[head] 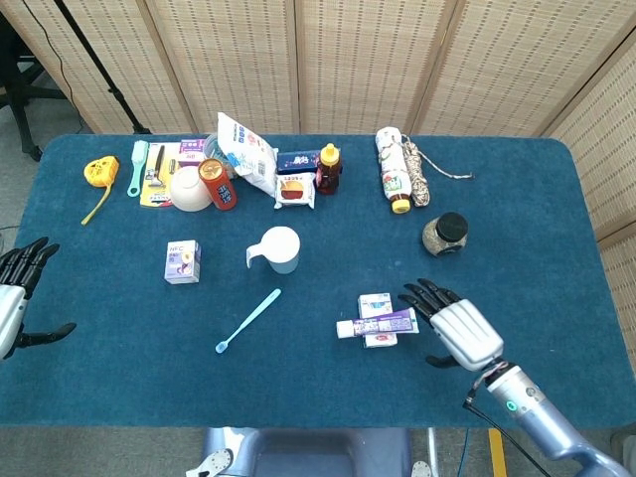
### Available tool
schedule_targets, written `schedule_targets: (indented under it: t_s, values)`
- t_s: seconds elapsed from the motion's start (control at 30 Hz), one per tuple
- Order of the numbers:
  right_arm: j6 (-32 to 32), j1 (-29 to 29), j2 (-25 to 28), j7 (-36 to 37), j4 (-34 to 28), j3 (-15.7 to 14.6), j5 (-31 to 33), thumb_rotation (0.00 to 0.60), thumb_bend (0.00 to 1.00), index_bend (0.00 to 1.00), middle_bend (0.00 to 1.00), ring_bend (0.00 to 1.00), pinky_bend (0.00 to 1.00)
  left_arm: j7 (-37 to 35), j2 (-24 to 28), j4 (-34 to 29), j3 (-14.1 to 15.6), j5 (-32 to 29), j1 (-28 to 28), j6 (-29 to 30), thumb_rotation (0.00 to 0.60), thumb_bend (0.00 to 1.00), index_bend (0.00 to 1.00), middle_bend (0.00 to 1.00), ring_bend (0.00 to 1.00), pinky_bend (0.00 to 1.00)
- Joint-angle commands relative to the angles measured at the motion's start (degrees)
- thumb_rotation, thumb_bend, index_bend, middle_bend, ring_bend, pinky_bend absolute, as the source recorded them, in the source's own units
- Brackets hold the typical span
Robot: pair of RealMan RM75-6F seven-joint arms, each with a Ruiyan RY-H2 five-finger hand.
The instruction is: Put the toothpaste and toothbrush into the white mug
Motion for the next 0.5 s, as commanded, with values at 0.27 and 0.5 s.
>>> schedule_targets:
  t_s: [0.27,0.5]
  values:
    - [-6.0,6.0,-8.0,-7.3,3.4,2.1,7.3,0.600,0.00,0.27,0.26,0.20,0.40,0.0,0.0,0.0,-0.8,-0.3,0.1,-1.8,0.600,0.02,0.00,0.00,0.00,0.00]
    - [-8.5,8.5,-11.3,-11.0,5.3,2.7,12.5,0.600,0.00,0.31,0.29,0.23,0.43,-0.2,0.2,-0.1,-1.3,-0.4,0.2,-2.7,0.600,0.02,0.00,0.00,0.00,0.00]
